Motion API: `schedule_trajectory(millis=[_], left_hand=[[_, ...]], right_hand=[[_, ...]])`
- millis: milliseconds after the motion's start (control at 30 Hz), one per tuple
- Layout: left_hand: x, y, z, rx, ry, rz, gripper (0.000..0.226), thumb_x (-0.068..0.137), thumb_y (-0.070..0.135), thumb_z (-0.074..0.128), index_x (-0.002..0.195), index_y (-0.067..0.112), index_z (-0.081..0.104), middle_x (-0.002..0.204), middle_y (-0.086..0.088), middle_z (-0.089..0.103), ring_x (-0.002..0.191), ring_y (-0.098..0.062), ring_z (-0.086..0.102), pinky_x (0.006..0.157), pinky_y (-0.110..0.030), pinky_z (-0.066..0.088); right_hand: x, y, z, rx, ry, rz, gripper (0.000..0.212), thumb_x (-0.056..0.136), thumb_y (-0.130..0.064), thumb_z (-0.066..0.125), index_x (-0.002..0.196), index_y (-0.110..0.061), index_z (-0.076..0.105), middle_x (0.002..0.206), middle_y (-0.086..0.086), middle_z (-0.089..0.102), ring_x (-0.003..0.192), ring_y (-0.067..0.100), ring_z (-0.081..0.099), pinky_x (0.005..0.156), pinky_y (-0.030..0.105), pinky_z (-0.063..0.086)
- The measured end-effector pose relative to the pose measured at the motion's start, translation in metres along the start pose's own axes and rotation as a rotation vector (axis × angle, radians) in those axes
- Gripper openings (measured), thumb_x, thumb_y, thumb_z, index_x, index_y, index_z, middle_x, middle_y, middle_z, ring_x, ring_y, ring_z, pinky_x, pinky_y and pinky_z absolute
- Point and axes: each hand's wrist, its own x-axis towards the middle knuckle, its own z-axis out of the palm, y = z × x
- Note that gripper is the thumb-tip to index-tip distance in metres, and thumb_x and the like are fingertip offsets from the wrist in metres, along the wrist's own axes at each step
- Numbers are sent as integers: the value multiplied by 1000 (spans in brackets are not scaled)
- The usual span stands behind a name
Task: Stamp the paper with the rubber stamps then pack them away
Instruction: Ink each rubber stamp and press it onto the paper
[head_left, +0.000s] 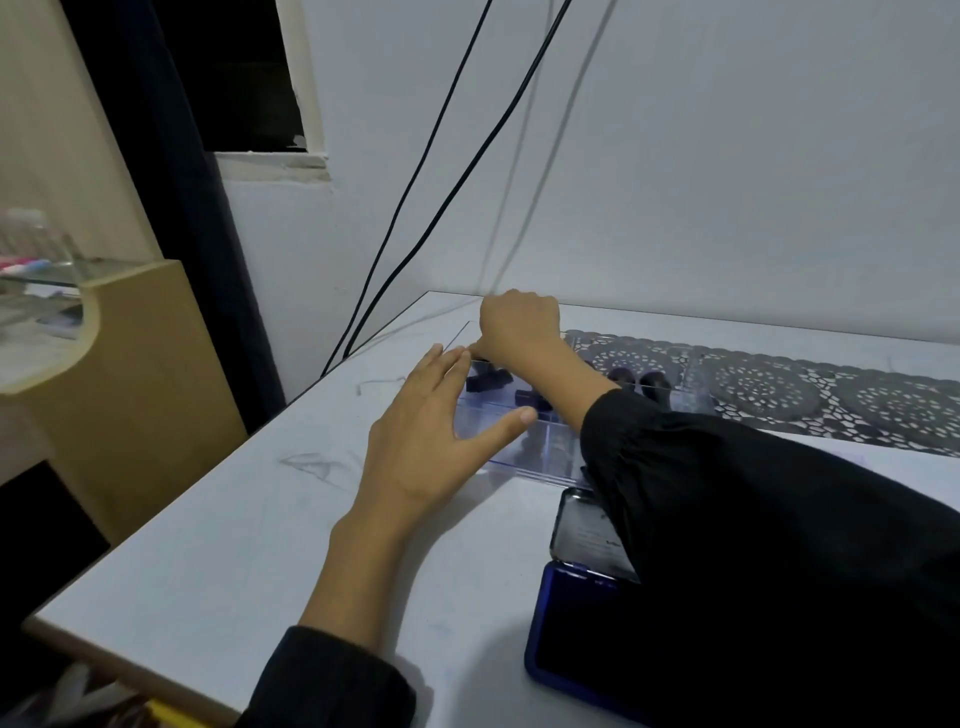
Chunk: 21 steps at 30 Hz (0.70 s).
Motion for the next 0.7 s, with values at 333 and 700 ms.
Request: schedule_trajectory(millis=[333,700], left_hand=[[-1,0,-2,13,-11,11,88,74,75,40,149,32,25,156,18,19,143,3,6,112,-28,19],[-1,0,-2,14,-29,-25,92,72,77,40,150,31,24,157,17,15,143,3,5,114,-32,18]], right_hand=[[3,-2,-1,157,-171,129,20,85,-29,60,95,-16,49,101,2,57,91,23,53,74,31,38],[8,16,-11,866,-45,303,39,64,-35,79,66,-15,45,63,-2,44,55,18,41,53,29,31]])
